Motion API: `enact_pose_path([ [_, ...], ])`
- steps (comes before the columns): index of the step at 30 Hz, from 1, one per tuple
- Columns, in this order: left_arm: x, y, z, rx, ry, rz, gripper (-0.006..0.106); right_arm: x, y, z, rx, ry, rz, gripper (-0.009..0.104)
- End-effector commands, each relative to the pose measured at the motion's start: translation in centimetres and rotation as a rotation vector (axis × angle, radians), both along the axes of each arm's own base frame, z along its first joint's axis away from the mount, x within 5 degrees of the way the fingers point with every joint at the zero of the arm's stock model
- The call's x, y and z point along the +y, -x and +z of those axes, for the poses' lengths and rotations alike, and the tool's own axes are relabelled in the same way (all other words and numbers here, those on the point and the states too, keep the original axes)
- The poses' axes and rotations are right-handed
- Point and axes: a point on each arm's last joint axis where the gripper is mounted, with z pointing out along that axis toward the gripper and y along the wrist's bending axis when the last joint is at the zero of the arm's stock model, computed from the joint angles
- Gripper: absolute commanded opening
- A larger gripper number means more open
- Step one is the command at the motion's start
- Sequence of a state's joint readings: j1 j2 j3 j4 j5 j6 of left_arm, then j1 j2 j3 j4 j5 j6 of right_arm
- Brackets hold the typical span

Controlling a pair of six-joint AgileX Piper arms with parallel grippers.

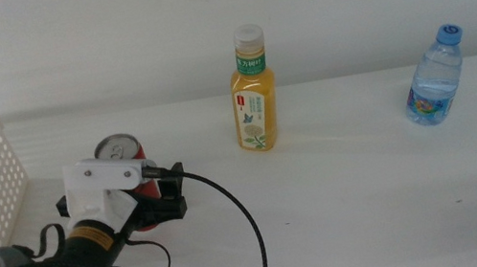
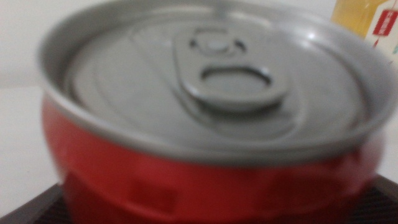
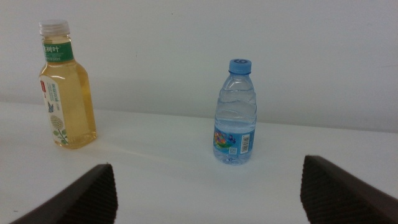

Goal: Use arms to grab the bottles and put them into the dustbin to the left of the table.

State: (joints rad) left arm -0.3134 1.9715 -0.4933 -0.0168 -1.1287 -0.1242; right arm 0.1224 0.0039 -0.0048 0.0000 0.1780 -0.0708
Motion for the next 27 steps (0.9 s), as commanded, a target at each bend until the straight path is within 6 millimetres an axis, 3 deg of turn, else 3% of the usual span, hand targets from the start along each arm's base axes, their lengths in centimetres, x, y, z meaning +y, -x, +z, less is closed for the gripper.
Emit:
enact_pose_path([
  [1,-0.2,-0.3,-0.3,0.006,0.003,0.003,0.094,0.0,0.1,-1.2,-0.004,0.002,-0.004,0.079],
  [18,-0.5,-1.7,-0.6,0.008,0.009,0.022,0.092,0.0,0.1,-1.2,-0.004,0.002,-0.004,0.079],
  [22,-0.4,-1.7,-0.6,0.011,0.012,0.036,0.078,0.0,0.1,-1.2,-0.004,0.002,-0.004,0.079],
  [27,-0.4,-1.7,-0.6,0.011,0.010,0.039,0.043,0.0,0.1,-1.2,-0.004,0.002,-0.004,0.079],
])
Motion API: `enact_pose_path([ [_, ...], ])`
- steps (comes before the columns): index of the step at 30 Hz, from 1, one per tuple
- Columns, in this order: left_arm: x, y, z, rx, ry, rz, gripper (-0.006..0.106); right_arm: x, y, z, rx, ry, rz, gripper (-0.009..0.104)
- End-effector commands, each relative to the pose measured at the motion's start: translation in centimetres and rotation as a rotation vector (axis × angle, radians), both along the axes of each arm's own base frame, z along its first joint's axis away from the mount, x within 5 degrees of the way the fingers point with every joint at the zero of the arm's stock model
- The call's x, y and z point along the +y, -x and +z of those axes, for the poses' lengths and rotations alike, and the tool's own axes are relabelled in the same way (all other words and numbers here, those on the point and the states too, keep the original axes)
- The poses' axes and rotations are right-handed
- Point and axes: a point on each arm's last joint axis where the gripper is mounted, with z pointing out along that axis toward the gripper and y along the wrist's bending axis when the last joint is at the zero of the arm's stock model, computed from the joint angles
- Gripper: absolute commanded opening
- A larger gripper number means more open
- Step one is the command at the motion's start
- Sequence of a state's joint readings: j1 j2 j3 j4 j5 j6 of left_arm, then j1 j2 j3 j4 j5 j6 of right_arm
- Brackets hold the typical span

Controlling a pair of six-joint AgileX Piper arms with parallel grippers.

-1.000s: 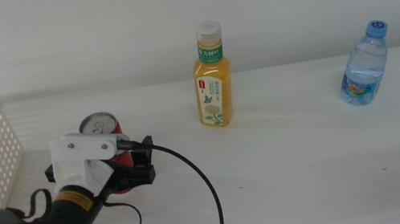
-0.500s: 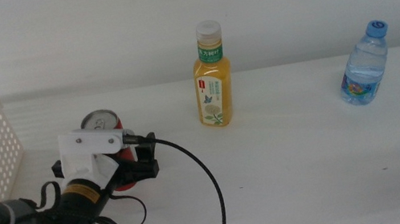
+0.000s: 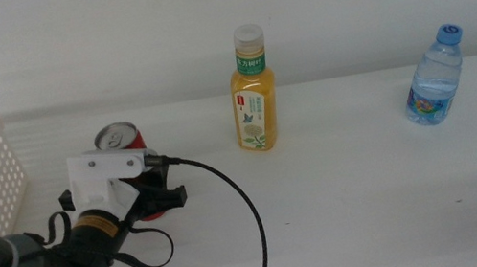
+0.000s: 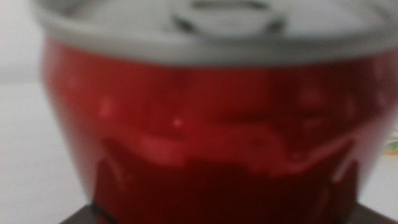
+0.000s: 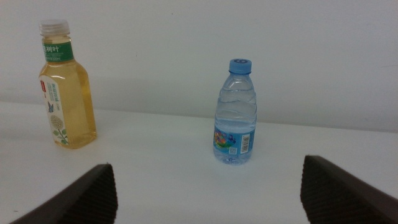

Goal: Use arms to grab the bottles and put them into the dustbin to the left of the table.

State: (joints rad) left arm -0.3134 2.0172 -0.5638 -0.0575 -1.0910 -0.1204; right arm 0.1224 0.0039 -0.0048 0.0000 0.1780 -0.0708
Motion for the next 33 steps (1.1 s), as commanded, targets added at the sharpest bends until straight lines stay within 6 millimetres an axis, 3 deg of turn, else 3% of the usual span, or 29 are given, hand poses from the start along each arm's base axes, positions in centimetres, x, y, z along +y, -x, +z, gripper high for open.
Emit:
enact_pose_path([
  [1,-0.2,-0.1,0.0,-0.004,0.009,0.000,0.035,0.0,0.1,-1.2,-0.004,0.002,-0.004,0.079],
  [2,-0.2,-0.1,0.0,-0.006,0.010,0.000,0.027,0.0,0.1,-1.2,-0.004,0.002,-0.004,0.079],
  [3,-0.3,0.2,0.3,-0.020,-0.001,-0.025,-0.002,0.0,0.1,-1.2,-0.004,0.002,-0.004,0.079],
  [9,0.3,2.1,3.1,-0.038,-0.027,-0.041,-0.002,0.0,0.1,-1.2,-0.004,0.002,-0.004,0.079],
  [12,0.6,3.2,4.5,0.068,-0.055,-0.046,-0.002,0.0,0.1,-1.2,-0.004,0.002,-0.004,0.079],
  [20,1.6,6.3,10.6,0.189,-0.094,-0.045,-0.002,0.0,0.1,-1.2,-0.004,0.002,-0.004,0.079],
  [24,2.1,7.7,13.0,0.353,-0.087,-0.046,-0.002,0.0,0.1,-1.2,-0.004,0.002,-0.004,0.079],
  [30,3.6,6.7,19.0,0.609,-0.201,-0.074,-0.002,0.0,0.1,-1.2,-0.004,0.002,-0.004,0.079],
  [33,5.6,5.8,22.1,0.665,-0.283,-0.084,-0.002,0.0,0.1,-1.2,-0.004,0.002,-0.004,0.079],
])
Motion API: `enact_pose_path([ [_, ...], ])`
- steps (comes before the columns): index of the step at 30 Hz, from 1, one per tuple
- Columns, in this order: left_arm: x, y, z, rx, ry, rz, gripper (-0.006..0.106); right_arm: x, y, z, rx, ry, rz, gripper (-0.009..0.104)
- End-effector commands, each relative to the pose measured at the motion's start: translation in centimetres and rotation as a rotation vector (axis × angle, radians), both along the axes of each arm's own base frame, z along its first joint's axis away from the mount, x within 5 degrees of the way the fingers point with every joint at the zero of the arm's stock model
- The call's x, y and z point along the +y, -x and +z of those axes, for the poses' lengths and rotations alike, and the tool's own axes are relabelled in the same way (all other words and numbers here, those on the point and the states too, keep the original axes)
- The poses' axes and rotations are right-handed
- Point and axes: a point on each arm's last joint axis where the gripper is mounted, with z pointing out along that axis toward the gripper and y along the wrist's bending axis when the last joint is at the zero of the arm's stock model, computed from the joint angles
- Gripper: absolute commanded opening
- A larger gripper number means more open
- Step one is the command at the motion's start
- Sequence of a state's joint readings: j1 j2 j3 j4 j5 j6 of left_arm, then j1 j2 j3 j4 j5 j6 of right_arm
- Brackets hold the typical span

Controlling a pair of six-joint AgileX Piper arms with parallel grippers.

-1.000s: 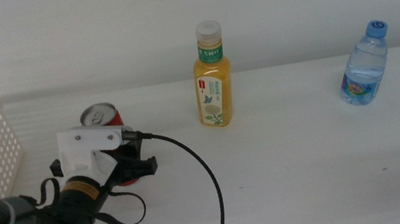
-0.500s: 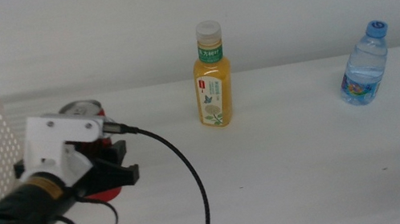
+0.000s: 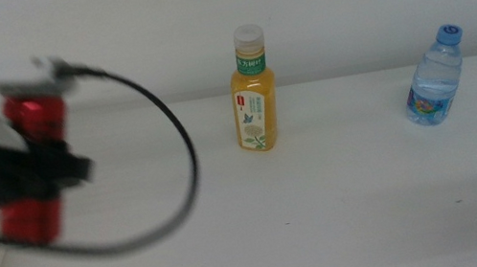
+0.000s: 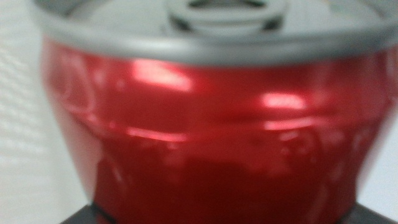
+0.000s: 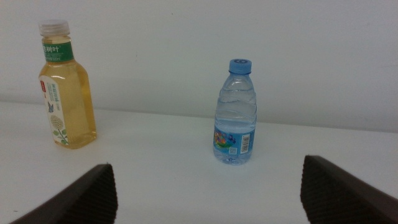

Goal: Use arms to grab the bottles and put them into the dustbin to the left of the table.

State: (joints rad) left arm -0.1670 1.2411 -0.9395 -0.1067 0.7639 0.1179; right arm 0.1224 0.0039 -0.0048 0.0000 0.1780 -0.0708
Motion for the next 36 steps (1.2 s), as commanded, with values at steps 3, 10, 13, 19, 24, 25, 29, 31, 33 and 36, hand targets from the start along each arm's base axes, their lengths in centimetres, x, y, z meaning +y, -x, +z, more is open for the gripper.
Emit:
enact_pose_path([
  [3,4.5,-1.3,4.4,0.080,-0.090,0.005,-0.002,0.0,0.1,-1.2,-0.004,0.002,-0.004,0.079],
  [10,13.3,-4.0,6.6,0.178,-0.146,0.107,-0.002,0.0,0.1,-1.2,-0.004,0.002,-0.004,0.079],
  [13,17.0,-5.5,5.8,0.216,-0.161,0.124,-0.002,0.0,0.1,-1.2,-0.004,0.002,-0.004,0.079],
  [19,20.9,-8.5,2.3,0.218,-0.187,0.160,-0.002,0.0,0.1,-1.2,-0.004,0.002,-0.004,0.079],
  [24,21.8,-9.8,-0.8,0.293,-0.183,0.143,-0.002,0.0,0.1,-1.2,-0.004,0.002,-0.004,0.079],
  [25,21.9,-10.0,-1.3,0.303,-0.175,0.141,-0.002,0.0,0.1,-1.2,-0.004,0.002,-0.004,0.079],
  [29,22.3,-10.8,-3.6,0.357,-0.147,0.136,-0.001,0.0,0.1,-1.2,-0.004,0.002,-0.004,0.079],
  [31,22.6,-11.1,-4.6,0.383,-0.140,0.150,0.001,0.0,0.1,-1.2,-0.004,0.002,-0.004,0.079],
  [33,22.7,-11.3,-5.5,0.404,-0.134,0.152,0.006,0.0,0.1,-1.2,-0.004,0.002,-0.004,0.079],
  [36,22.8,-11.5,-6.2,0.418,-0.130,0.150,0.020,0.0,0.1,-1.2,-0.004,0.002,-0.004,0.079],
])
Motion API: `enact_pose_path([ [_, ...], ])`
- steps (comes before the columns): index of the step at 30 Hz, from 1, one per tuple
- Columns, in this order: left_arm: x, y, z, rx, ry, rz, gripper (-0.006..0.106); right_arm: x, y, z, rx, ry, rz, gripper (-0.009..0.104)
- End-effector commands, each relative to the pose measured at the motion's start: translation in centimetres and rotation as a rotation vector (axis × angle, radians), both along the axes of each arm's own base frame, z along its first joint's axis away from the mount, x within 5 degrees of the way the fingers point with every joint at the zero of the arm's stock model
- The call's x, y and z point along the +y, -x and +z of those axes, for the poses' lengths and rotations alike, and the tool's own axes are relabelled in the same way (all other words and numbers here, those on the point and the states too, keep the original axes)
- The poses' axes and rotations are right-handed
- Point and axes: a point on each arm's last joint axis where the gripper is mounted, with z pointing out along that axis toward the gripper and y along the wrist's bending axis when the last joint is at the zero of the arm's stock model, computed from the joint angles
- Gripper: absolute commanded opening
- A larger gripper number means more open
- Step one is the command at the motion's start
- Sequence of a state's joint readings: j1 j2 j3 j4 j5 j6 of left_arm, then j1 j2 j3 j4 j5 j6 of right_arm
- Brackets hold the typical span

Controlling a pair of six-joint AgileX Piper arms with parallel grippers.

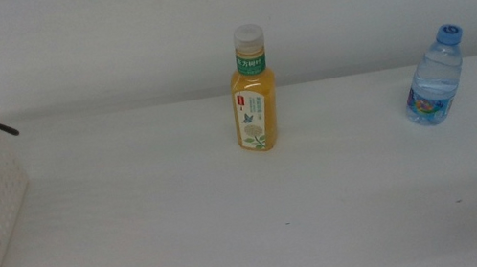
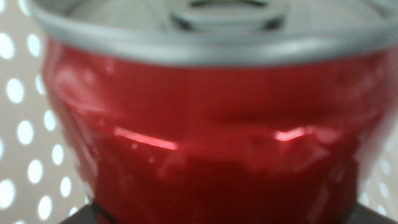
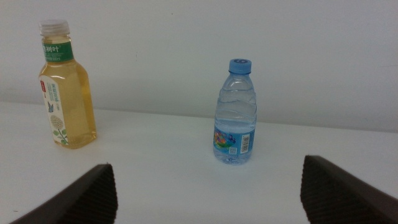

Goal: Use arms to grab the bottles and put them into the dustbin to the left of the table.

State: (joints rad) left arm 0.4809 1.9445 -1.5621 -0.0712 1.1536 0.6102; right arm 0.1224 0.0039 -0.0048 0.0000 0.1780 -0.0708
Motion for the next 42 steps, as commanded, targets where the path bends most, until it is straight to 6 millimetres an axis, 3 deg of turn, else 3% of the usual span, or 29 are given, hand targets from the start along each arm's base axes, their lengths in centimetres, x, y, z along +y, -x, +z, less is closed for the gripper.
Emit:
enact_pose_path([
  [1,0.3,-0.2,0.4,-0.029,-0.008,0.017,0.026,0.0,0.1,-1.2,-0.004,0.002,-0.004,0.079],
  [4,0.3,-0.2,0.3,-0.024,-0.005,0.017,0.056,0.0,0.1,-1.2,-0.004,0.002,-0.004,0.079],
  [5,0.2,-0.2,0.4,-0.020,0.000,0.017,0.082,0.0,0.1,-1.2,-0.004,0.002,-0.004,0.079],
  [6,0.2,-0.1,0.6,-0.017,0.001,0.016,0.094,0.0,0.1,-1.2,-0.004,0.002,-0.004,0.079],
  [10,-1.0,0.4,2.4,-0.027,0.010,0.020,0.094,0.0,0.1,-1.2,-0.004,0.002,-0.004,0.079],
  [15,-4.3,1.7,7.6,-0.114,-0.013,0.024,0.094,0.0,0.1,-1.2,-0.004,0.002,-0.004,0.079],
  [20,-10.4,3.9,13.2,-0.254,0.003,-0.004,0.094,0.0,0.1,-1.2,-0.004,0.002,-0.004,0.079],
  [24,-15.4,7.1,15.4,-0.354,0.007,-0.122,0.094,0.0,0.1,-1.2,-0.004,0.002,-0.004,0.079],
  [28,-19.6,11.2,15.1,-0.521,0.035,-0.217,0.094,0.0,0.1,-1.2,-0.004,0.002,-0.004,0.079],
  [30,-21.1,13.3,13.9,-0.610,0.054,-0.270,0.094,0.0,0.1,-1.2,-0.004,0.002,-0.002,0.079],
  [33,-23.4,16.0,12.7,-0.883,0.089,-0.354,0.094,0.0,0.1,-1.2,-0.004,0.002,-0.002,0.079],
  [37,-24.6,19.5,10.4,-1.133,0.226,-0.360,0.094,0.0,0.1,-1.2,-0.004,0.002,-0.002,0.079],
  [42,-24.7,20.9,5.3,-1.088,0.331,-0.294,0.094,0.0,0.1,-1.2,-0.004,0.002,-0.002,0.079],
])
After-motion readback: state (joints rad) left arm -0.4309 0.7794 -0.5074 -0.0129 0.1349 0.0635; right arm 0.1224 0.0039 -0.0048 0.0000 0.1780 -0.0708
